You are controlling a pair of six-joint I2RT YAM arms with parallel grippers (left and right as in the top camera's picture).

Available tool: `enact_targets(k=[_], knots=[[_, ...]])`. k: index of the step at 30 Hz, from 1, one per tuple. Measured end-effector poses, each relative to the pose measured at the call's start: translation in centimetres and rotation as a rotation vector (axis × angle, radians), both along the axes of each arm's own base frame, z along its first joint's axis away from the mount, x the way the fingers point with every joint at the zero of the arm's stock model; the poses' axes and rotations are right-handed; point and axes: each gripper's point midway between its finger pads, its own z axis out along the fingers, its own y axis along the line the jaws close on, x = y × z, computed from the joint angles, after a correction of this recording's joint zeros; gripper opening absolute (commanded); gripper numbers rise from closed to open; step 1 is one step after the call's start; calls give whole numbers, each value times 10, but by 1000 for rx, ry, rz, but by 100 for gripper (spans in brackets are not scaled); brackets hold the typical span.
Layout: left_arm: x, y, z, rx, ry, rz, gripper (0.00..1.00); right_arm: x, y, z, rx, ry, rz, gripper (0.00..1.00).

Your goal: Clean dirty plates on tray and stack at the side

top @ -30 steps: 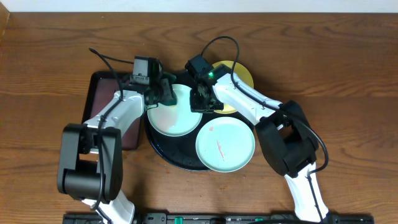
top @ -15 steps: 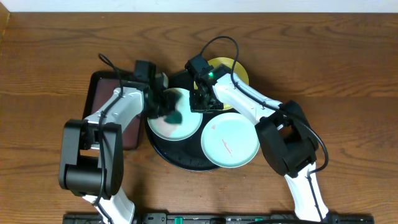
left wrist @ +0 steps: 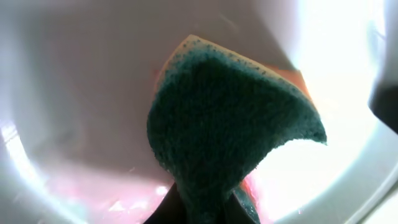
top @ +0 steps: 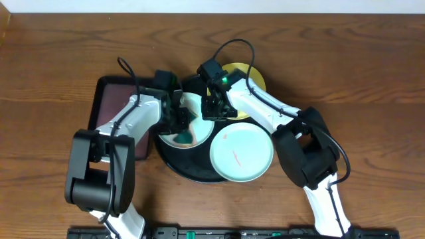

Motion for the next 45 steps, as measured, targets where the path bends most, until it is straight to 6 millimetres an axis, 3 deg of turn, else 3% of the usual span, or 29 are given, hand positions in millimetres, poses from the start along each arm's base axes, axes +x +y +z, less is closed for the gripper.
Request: enact_targets(k=[9, 17, 20, 25, 29, 33, 40, 45], knots=[[26, 32, 8, 198, -83, 80, 8, -1, 2, 0, 9, 4, 2, 1], [43, 39, 18, 231, -107, 102, 8, -1, 2, 0, 11, 5, 2, 1], [53, 42, 32, 246, -117, 112, 7, -1, 2, 0, 11, 5, 2, 1], [71, 43, 73, 248, -150, 124, 7, -1, 2, 0, 11, 5, 2, 1], [72, 52, 102, 246, -161, 149, 7, 0, 2, 1, 12, 3, 2, 1], [65, 87, 121, 252, -156, 234, 7, 1, 6, 2, 29, -9, 31, 1], [48, 173, 121, 283, -91, 451, 8, -3, 14, 6, 76, -12, 143, 1], [39, 201, 121, 291, -73, 525, 8, 3, 4, 26, 14, -97, 169, 1]])
